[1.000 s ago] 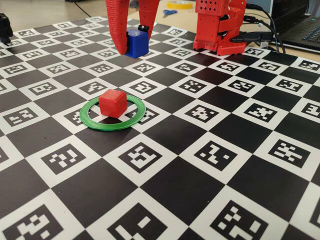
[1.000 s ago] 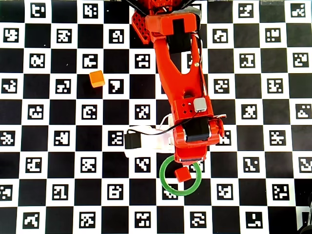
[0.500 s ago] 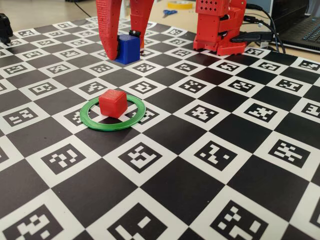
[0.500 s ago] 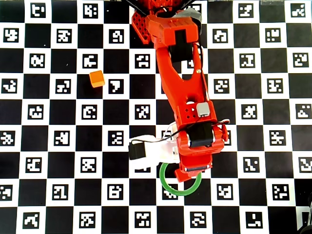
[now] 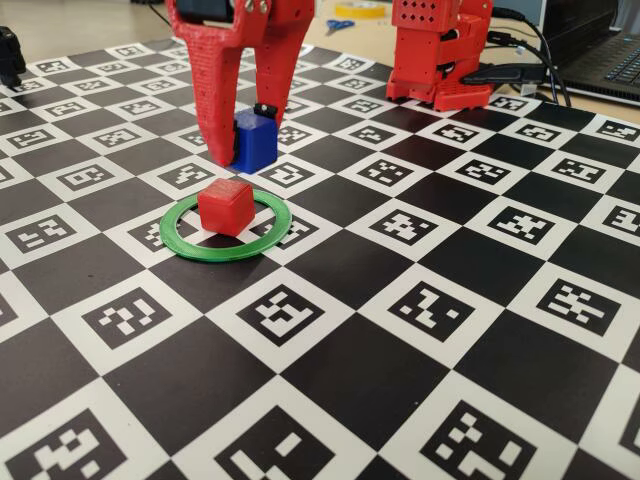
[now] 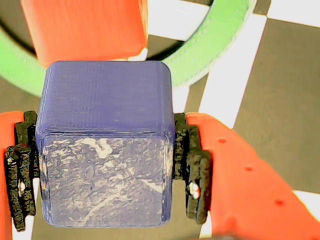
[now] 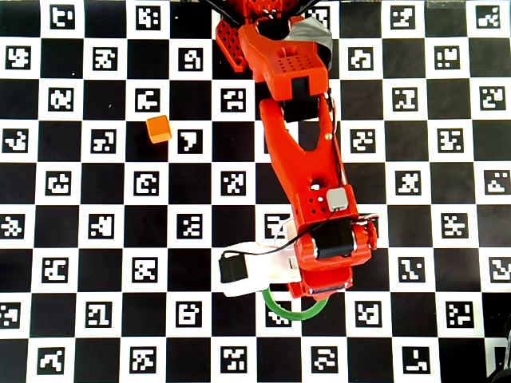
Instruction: Grab the red cube then put it in the green circle then put the blue cube on top and finally the orange cube on top
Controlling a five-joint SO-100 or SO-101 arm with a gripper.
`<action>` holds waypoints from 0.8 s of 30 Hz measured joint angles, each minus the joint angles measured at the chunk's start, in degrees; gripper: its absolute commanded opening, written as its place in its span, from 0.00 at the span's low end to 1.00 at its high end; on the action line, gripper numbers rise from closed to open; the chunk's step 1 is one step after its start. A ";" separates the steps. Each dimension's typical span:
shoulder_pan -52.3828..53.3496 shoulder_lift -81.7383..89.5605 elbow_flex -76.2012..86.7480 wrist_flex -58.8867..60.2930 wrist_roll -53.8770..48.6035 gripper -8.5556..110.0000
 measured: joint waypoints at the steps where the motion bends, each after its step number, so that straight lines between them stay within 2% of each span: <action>1: 0.26 -0.35 -0.26 0.00 -0.26 0.11; 24: 2.55 -3.08 -2.11 -1.93 -1.49 0.11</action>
